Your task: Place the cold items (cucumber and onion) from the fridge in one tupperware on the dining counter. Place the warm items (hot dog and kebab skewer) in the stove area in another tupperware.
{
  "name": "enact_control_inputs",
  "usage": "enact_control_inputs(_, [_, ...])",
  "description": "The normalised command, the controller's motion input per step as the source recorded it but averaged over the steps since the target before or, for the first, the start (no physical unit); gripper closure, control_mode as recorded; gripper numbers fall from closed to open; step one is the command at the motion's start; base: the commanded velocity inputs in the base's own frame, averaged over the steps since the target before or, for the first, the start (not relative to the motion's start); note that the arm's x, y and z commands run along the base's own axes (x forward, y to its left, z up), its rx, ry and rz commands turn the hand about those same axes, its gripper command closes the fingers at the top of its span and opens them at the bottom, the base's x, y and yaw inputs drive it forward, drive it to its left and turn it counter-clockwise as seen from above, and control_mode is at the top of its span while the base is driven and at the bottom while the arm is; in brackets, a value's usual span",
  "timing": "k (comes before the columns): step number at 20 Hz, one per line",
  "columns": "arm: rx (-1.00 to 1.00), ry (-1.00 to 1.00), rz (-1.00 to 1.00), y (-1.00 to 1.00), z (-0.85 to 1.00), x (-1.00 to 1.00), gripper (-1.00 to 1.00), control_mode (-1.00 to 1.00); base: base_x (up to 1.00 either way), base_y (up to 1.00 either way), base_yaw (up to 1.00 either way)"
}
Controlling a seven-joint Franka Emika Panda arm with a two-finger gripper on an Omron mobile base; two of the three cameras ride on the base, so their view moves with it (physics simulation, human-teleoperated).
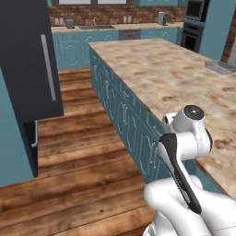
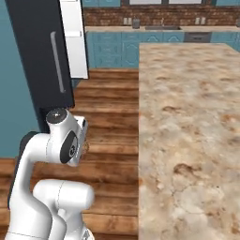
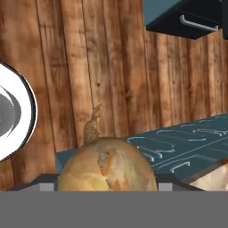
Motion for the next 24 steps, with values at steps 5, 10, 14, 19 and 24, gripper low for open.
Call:
enact_control_inputs(5, [0.0,0.0,0.0,0.0,0.0,0.0,1.0,1.0,-1.0,-0.15,0.0])
enact_control_inputs(10, [0.0,0.0,0.0,0.0,0.0,0.0,1.0,1.0,-1.0,-0.11,0.0])
enact_control_inputs(14, [0.0,0.0,0.0,0.0,0.0,0.0,1.0,1.0,-1.0,-0.11,0.0])
enact_control_inputs(19, [0.0,0.0,0.0,0.0,0.0,0.0,1.0,1.0,-1.0,-0.26,0.0])
enact_control_inputs(24, [0.0,0.0,0.0,0.0,0.0,0.0,1.0,1.0,-0.75,-0.87,0.0])
